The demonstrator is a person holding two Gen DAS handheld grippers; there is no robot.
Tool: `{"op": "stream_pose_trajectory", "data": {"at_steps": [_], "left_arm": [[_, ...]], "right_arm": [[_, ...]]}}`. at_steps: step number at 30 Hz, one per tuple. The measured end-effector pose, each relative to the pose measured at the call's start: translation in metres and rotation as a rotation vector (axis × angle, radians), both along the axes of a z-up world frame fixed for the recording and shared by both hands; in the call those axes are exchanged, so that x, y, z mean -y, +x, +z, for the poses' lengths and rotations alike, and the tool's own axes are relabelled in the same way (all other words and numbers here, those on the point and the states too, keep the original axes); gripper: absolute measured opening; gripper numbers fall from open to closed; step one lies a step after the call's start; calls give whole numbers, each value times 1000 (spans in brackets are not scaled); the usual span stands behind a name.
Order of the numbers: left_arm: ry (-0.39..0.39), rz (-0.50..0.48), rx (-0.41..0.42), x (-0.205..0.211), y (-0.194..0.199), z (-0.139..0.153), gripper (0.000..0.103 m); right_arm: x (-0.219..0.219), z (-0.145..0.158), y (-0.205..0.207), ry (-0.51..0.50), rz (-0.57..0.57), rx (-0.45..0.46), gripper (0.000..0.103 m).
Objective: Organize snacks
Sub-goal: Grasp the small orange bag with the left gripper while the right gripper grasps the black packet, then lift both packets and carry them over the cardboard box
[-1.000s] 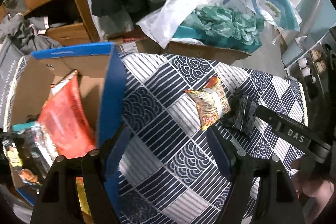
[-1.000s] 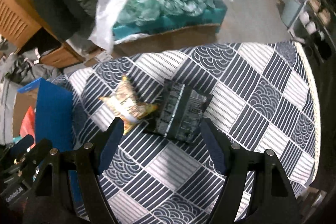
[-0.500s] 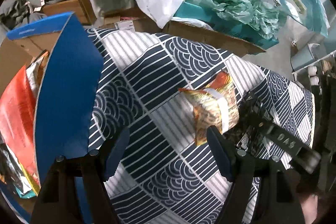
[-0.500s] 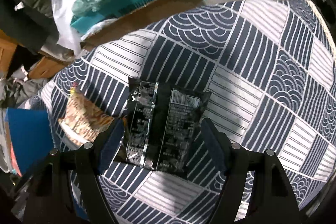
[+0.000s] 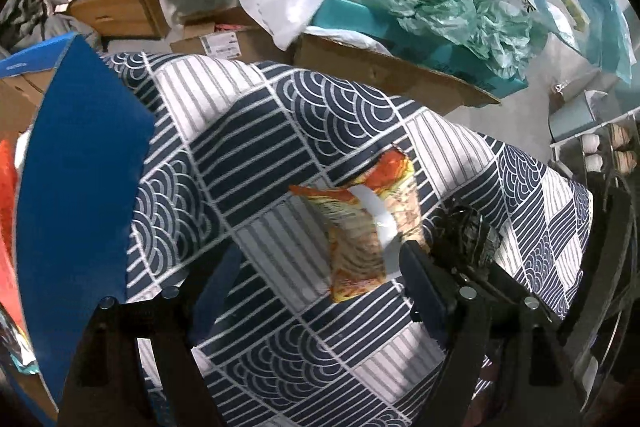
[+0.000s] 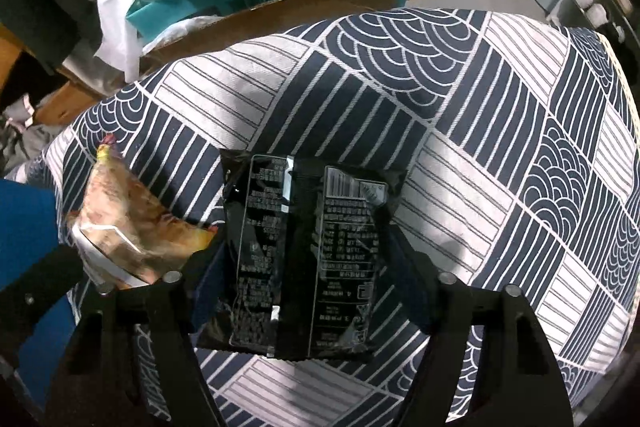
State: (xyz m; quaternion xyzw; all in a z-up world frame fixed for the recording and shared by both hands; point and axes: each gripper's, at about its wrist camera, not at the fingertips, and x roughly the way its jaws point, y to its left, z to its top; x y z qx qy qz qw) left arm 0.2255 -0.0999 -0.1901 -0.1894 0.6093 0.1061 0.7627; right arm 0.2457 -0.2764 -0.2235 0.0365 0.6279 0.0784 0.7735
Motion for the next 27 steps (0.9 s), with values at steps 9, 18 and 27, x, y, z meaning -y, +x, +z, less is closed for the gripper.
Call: {"op": "stream_pose_trajectory", "data": {"at_steps": [9,18,27], "left_arm": [[-11,26,-24,18,13,-13,83],[-4,41,-43,22,26,-33,83],[13,-34,9,19,22,-24,45]], "right_arm": [[29,2,-4,8,-47,9,68],[40,12,-12,-12,-37,38,68],[31,25,-20,-26,8,70,68]]}}
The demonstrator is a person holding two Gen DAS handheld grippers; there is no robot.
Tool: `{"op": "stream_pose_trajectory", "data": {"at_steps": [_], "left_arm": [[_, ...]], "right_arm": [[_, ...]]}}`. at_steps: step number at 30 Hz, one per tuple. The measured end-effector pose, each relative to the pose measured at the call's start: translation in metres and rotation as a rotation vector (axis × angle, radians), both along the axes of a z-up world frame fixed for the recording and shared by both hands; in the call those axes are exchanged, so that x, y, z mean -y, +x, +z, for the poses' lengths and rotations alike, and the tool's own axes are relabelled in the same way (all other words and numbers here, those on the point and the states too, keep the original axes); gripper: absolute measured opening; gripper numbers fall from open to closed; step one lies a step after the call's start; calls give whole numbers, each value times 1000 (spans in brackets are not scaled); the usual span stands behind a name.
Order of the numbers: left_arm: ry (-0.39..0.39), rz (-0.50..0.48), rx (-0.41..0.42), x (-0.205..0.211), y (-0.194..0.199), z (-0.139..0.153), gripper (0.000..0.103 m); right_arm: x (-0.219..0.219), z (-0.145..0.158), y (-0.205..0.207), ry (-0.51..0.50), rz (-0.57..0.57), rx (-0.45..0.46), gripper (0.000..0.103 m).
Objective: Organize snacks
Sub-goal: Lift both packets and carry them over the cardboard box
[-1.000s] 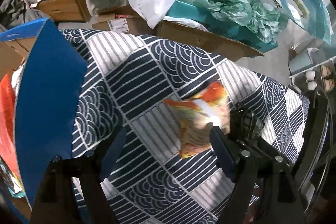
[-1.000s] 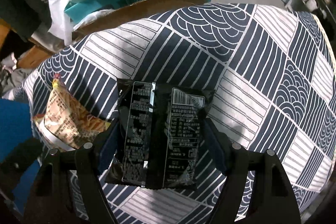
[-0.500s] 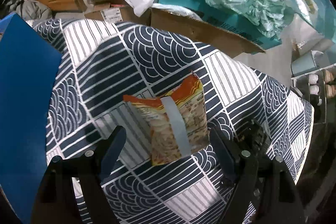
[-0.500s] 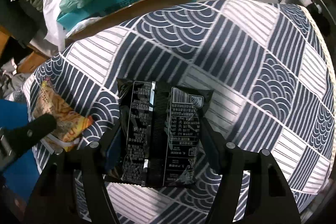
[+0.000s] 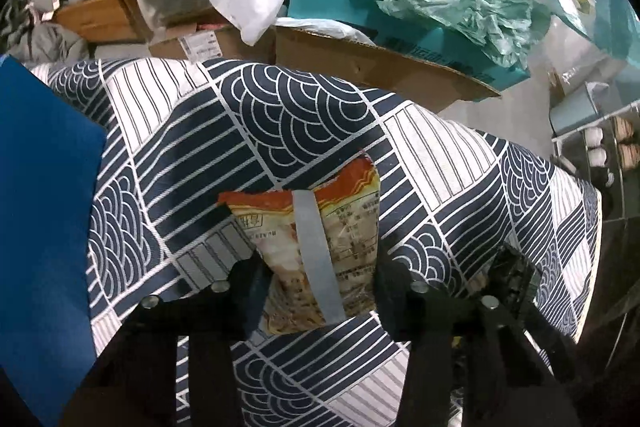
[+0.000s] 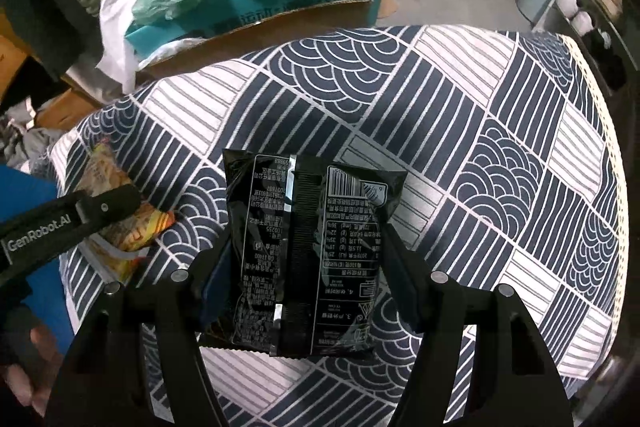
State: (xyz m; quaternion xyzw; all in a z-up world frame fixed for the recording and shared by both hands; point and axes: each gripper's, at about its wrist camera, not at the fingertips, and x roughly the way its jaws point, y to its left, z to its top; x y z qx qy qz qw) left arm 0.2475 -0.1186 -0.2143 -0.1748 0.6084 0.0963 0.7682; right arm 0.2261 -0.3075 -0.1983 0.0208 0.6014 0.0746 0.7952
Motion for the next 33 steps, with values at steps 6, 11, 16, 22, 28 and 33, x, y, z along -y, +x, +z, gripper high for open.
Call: {"op": "stream_pose_trajectory", "data": {"at_steps": [6,11,16,22,28,33], "left_arm": [[-3,-37,18,-4,-15,9,41],[0,-62,29,-10,-30,22,41],[15,-86,53,-17,-49,41,41],[46,-111,98,-30,-71,68,41],[53,-139,121,-39,-89,90,41],[69,-144,151,-47,-102,110,41]], "right_arm": [[-7,11,-7,4,22,13,68],[-16,23,-16,7,49,26,68],[-24,35,-23,17,79,43,68],[-36,52,-36,21,119,66,68],[-49,70,-51,44,158,90,68],[-57,87,-61,57,185,112,68]]}}
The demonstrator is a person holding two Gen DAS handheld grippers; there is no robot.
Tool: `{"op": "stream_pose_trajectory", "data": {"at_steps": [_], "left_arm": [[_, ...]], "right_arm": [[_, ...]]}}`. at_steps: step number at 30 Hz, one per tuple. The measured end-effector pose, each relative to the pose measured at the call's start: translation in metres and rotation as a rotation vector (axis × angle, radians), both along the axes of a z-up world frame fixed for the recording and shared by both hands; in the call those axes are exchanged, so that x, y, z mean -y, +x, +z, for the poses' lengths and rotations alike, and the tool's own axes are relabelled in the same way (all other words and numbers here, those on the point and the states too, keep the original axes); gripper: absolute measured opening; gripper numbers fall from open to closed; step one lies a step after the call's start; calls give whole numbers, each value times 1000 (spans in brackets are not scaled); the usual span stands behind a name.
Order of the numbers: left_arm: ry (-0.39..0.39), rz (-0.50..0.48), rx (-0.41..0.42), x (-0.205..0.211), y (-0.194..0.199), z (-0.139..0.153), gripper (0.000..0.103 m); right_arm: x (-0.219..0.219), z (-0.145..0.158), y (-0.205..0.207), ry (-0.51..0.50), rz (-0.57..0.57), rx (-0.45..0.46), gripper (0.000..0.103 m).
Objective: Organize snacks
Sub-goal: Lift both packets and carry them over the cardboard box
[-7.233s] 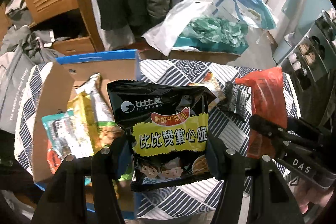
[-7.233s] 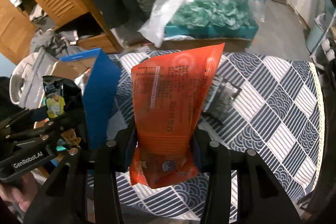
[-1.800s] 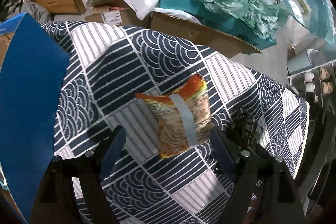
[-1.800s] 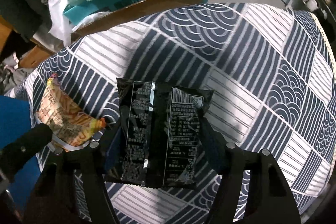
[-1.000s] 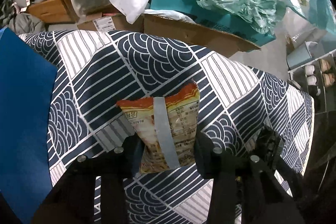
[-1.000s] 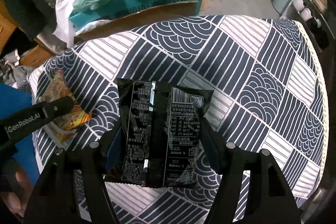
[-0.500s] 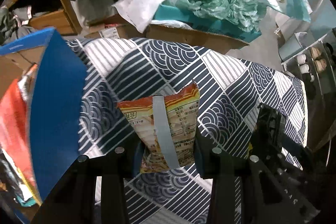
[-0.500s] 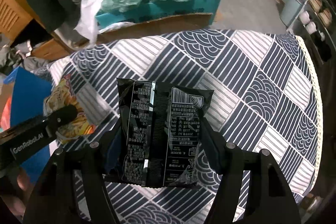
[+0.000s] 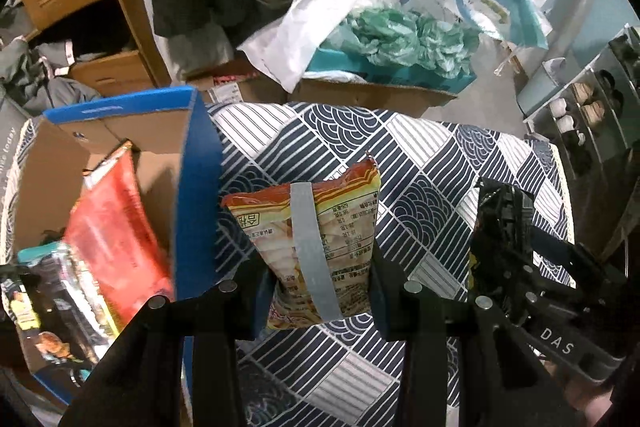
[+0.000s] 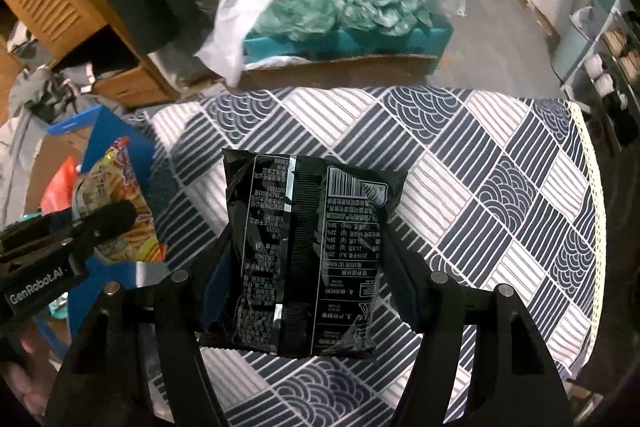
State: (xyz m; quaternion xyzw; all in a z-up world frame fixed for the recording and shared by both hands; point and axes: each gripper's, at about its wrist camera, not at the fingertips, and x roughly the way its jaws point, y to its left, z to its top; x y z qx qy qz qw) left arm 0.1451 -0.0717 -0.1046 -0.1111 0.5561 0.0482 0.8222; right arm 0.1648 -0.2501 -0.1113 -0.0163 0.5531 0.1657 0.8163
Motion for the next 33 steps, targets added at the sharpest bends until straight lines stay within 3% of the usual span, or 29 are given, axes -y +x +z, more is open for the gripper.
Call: {"op": "stream_pose_trajectory", "data": {"at_steps": [13,33], "left_arm": [[38,-18,63,-28,-42,34,41],[33,126,82,-125,-88,35,41]], "right_arm": [[-38,32,-20,35,79,45,68],[-131,52,-51,74,239,45,68]]}}
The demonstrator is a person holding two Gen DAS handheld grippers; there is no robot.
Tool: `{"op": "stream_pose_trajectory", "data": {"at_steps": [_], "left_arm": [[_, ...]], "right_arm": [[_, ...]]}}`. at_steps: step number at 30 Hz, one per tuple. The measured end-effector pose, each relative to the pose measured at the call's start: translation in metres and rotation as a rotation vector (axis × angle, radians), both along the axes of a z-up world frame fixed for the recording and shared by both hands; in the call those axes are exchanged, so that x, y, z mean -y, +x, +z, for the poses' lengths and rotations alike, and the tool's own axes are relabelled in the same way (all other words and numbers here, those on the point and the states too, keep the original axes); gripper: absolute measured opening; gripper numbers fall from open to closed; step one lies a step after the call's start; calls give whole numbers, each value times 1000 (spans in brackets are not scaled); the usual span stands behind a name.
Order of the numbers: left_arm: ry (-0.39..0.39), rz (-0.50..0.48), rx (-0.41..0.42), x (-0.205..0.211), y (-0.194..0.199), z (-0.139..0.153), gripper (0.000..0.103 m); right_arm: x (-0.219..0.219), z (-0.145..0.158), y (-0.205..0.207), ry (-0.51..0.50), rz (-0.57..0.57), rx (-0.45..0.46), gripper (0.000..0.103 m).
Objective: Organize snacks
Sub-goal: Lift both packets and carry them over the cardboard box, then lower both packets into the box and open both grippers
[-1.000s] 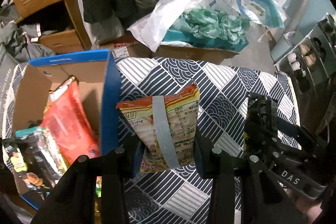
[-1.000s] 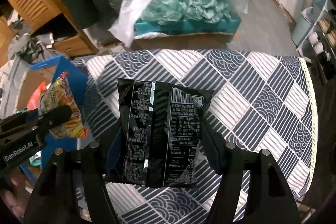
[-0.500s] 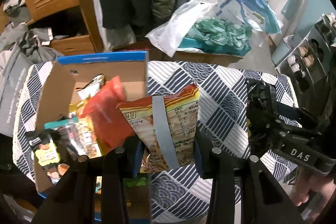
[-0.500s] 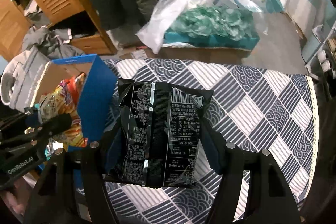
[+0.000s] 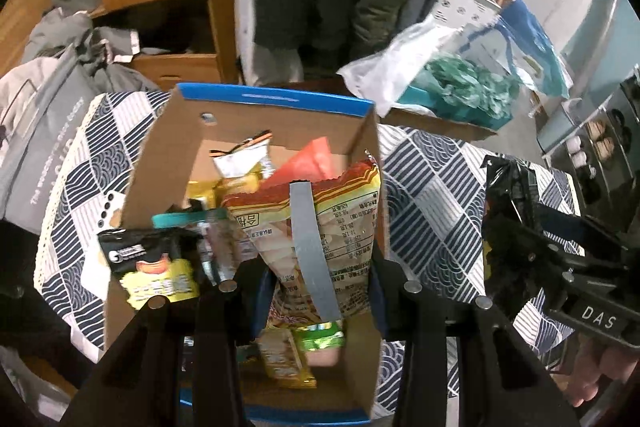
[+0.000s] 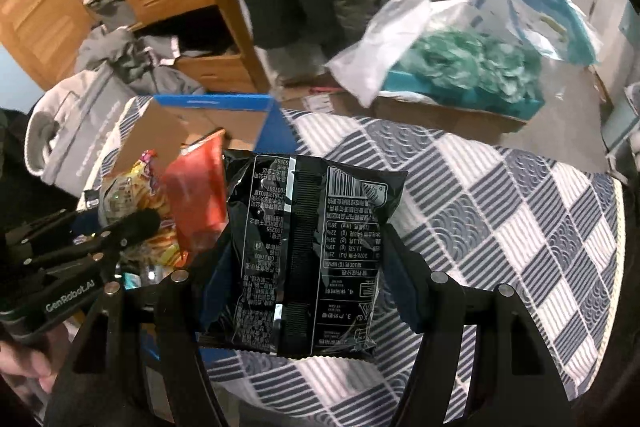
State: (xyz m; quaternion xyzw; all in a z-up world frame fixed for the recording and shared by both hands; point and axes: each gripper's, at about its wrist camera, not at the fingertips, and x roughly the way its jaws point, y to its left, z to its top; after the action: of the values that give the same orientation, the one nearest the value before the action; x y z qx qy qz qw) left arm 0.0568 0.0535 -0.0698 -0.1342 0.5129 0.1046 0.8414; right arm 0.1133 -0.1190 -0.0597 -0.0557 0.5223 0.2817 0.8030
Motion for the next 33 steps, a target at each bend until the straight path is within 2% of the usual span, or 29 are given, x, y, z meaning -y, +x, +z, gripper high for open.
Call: {"op": "stream_pose_trajectory", "data": {"at_steps": [8,13,18,20,22,27,29,31,33], "left_arm": [[-1,51,-27,-30,-10,-17,41],[-61,74,-59,-46,-10,-34,41],[-74,75,-67,-51,-13,-37,51],[-87,71,-72,-53,-16,-37,59],[-94,71,-73,-55,-20,-35,64],[-122,93,-54,-63,-33,-25,65],[-131,104,-40,-67,-40,-19,71],[-110,122,-24,-70,-49,-13,75],[-102,129,-11,-74,-56,-9,75]], "right_arm": [[-34,-5,-5,1,43,-21,68],[-58,-5,-9,1,72,-28,68],[-75,-6,-9,11,87,-40,68],[-81,-6,-9,14,90,-41,68],[-86,-5,-9,17,93,-43,68],[-96,-7,-11,23,107,-56,68],[-100,-8,-13,24,113,-62,68],[-104,-8,-15,29,124,-65,68],[-109,-9,-18,29,136,-67,68]]}}
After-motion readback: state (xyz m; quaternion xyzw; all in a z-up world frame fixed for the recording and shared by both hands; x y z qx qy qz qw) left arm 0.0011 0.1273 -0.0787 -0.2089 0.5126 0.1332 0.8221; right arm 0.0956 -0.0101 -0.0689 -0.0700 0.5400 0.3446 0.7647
